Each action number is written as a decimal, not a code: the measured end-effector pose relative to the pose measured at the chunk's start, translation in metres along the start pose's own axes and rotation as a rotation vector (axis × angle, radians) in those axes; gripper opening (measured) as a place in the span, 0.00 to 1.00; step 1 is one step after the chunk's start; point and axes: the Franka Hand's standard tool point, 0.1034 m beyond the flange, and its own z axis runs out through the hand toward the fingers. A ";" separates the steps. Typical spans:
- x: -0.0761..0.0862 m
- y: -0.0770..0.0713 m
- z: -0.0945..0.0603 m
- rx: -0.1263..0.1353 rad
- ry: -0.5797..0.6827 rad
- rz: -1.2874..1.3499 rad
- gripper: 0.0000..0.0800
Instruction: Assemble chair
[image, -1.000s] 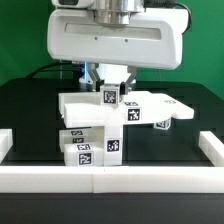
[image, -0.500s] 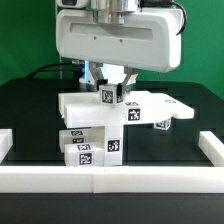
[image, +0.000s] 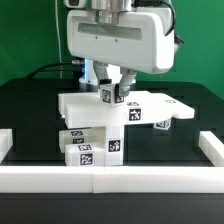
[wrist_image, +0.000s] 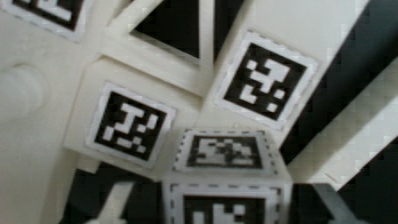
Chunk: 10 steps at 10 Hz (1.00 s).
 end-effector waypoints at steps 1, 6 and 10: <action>-0.001 -0.001 0.000 0.002 -0.002 0.075 0.36; -0.003 -0.001 0.002 -0.001 -0.003 0.065 0.75; -0.003 -0.001 0.001 -0.001 -0.002 -0.327 0.81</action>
Offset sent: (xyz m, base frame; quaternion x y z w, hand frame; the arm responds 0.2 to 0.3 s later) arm 0.0000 0.0000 0.0000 0.0000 0.0000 -0.0650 0.9979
